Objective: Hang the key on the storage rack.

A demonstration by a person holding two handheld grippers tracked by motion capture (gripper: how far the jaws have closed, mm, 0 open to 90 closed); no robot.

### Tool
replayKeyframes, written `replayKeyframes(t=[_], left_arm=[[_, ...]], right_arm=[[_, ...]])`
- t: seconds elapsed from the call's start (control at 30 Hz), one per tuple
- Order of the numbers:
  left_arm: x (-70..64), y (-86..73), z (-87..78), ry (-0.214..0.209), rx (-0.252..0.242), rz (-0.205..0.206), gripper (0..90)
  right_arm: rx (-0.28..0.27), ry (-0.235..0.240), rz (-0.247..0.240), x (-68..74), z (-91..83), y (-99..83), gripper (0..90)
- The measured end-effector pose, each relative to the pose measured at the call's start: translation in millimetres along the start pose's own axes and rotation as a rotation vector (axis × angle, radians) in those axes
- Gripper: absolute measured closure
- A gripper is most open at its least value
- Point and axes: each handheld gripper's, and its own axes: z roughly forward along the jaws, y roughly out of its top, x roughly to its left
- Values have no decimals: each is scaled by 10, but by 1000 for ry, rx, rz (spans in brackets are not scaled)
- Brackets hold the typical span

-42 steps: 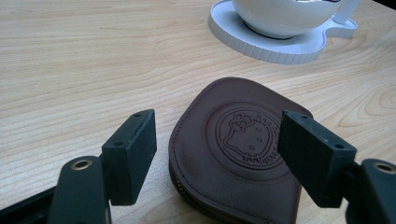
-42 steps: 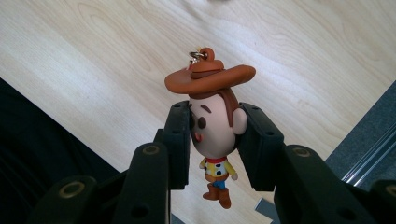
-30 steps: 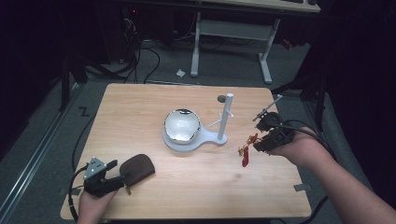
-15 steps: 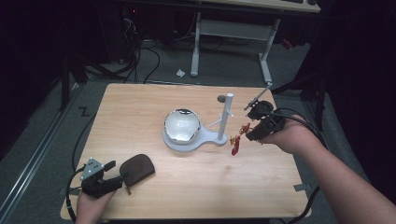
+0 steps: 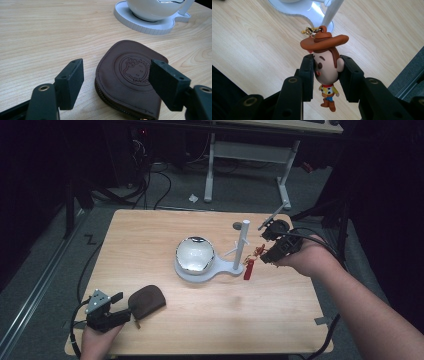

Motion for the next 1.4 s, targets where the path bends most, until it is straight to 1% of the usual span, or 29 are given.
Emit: replayKeyframes(t=[0.07,0.1,0.13,0.17,0.2,0.27,0.3,0.33,0.53,0.6,0.67,0.7,0.73,0.77,0.87,0.93,1.03,1.07,1.1,1.13,1.17,1.2,1.23,1.27,1.33,1.4], left_arm=[[3,-1,-3,1,0,0,287],[5,-1,-4,1,0,-2,287],[7,0,-5,3,-1,-2,287],[8,0,-6,3,-2,-2,287],[8,0,-6,3,-2,-2,287],[8,-1,-7,3,-1,-2,287],[8,-1,-7,3,-1,-2,287],[8,-1,-6,3,-2,-3,287],[12,-1,-10,3,-4,-3,287],[13,-1,-11,2,-4,-4,287],[15,-2,-11,2,-4,-6,287],[16,-2,-12,2,-4,-6,287],[16,-2,-12,2,-4,-6,287],[16,-2,-12,2,-4,-6,287],[17,-4,-10,1,-2,-5,288],[19,-4,-7,-1,-1,-5,288],[19,-4,-6,-1,1,-5,288],[18,-4,-4,-2,3,-4,289],[18,-4,-4,-2,3,-4,289],[17,-4,-2,-3,3,-5,289],[15,-4,0,-4,5,-4,289],[12,-4,1,-4,6,-3,289],[6,-4,4,-4,7,0,289],[6,-4,4,-4,7,0,289],[3,-5,7,-5,7,0,289],[2,-5,7,-5,8,1,289]], right_arm=[[2,-1,7,5,-12,22,663],[-2,0,-11,-6,-15,39,662],[-6,0,-16,0,-29,73,663],[-6,-3,-7,8,-36,83,662],[-8,-2,-16,4,-45,98,662],[-11,-4,-13,7,-55,109,663],[-11,-8,-2,13,-77,131,662],[-19,-9,-18,2,-83,142,662],[-30,-18,-10,-13,-135,212,662],[-33,-22,-16,-21,-138,220,663],[-40,-26,-16,-34,-148,241,662],[-47,-27,-4,-49,-155,257,662],[-46,-30,-10,-63,-153,263,663],[-42,-34,4,-69,-147,264,662],[-41,-36,7,-99,-121,260,662],[-37,-34,21,-135,-71,238,662],[-34,-33,25,-160,-27,216,662],[-32,-27,35,-181,14,190,662],[-32,-27,33,-191,37,178,663],[-32,-27,33,-191,37,178,663],[-28,-22,46,-199,77,156,662],[-28,-22,46,-199,77,156,662],[-27,-17,41,-214,116,137,663],[-23,-15,52,-210,133,127,662],[-26,-9,42,-215,176,107,662],[-24,-3,54,-205,219,90,662]])
